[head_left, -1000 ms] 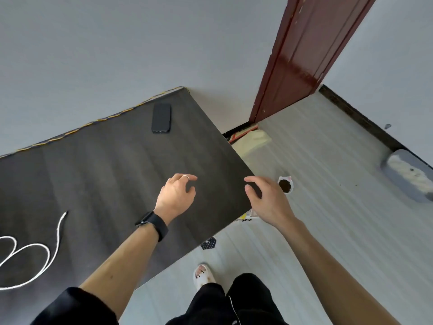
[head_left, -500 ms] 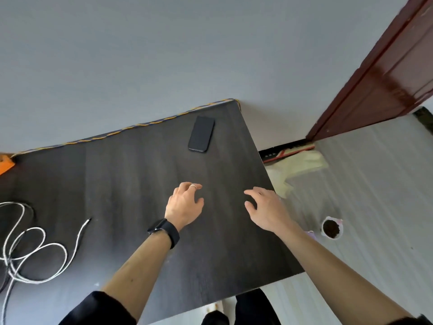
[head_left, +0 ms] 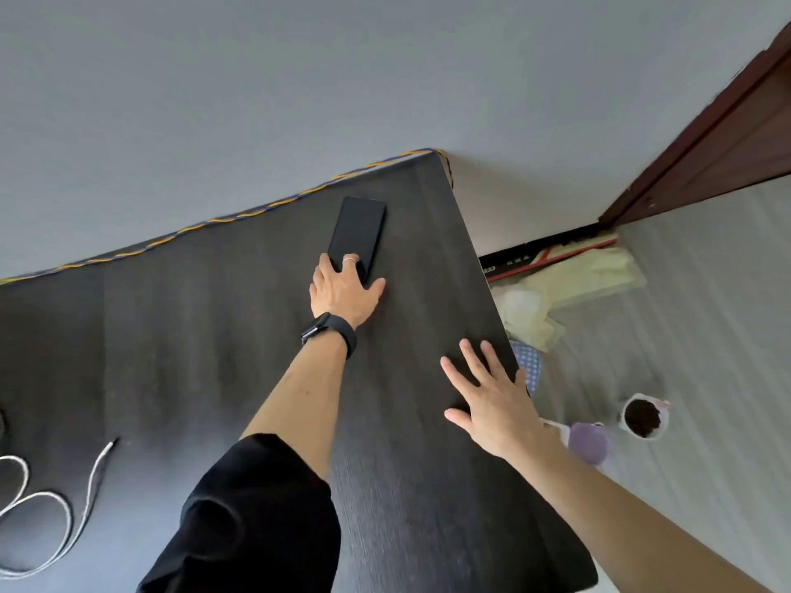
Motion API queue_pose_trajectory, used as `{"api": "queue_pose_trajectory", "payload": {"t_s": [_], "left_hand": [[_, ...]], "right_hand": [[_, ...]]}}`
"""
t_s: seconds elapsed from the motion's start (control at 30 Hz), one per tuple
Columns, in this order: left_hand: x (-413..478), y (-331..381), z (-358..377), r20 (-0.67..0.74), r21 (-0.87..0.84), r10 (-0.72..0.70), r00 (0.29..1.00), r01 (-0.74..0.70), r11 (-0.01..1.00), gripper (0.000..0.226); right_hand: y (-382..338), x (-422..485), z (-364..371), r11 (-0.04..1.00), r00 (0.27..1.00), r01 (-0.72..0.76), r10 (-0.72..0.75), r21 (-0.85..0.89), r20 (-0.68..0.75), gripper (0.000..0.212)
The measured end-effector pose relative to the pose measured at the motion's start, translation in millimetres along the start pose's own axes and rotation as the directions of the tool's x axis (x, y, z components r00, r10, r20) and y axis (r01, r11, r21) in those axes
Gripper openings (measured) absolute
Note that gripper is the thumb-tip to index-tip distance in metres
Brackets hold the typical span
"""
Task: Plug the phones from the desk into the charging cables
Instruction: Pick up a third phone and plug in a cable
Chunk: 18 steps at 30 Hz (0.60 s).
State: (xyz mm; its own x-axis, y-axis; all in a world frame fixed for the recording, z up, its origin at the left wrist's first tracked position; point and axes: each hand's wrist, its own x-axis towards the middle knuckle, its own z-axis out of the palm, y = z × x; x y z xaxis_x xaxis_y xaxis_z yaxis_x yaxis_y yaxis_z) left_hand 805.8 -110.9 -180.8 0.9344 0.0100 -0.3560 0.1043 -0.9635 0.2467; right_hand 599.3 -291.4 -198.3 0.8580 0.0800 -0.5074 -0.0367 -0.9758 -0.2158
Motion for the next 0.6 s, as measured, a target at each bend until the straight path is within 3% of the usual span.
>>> {"api": "queue_pose_trajectory", "payload": {"t_s": [0.17,0.33,0.43,0.5,0.6], "left_hand": [[10.9,8.5,14.2,-0.062,0.024,-0.057,0.996,0.058,0.998,0.048],[-5.1,11.0,3.2,0.016,-0.193,-0.2,0.98,0.199,0.961,0.068],[-28.9,10.7,-3.3,0.026,-0.346,-0.233,0.972,0.228,0.91,0.069],[-49.7,7.7,-12.6,0.102,-0.526,-0.267,0.958,0.28,0.803,0.064],[-91.8,2.2,-40.3,0.386,-0.772,-0.258,0.886,0.463,0.435,0.048]], "right_hand": [[3.7,-0.1,0.9,1.0,0.999,0.001,-0.002,0.024,0.033,0.078],[9.5,0.4,-2.4,0.999,0.998,0.005,-0.007,0.047,0.055,0.079],[11.6,-0.1,-4.8,0.997,0.997,-0.015,0.009,0.081,0.074,0.078],[12.1,0.4,-10.9,0.992,0.994,-0.033,0.019,0.121,0.112,0.077],[7.6,3.6,-35.5,0.953,0.973,-0.122,0.061,0.277,0.221,0.078]]}}
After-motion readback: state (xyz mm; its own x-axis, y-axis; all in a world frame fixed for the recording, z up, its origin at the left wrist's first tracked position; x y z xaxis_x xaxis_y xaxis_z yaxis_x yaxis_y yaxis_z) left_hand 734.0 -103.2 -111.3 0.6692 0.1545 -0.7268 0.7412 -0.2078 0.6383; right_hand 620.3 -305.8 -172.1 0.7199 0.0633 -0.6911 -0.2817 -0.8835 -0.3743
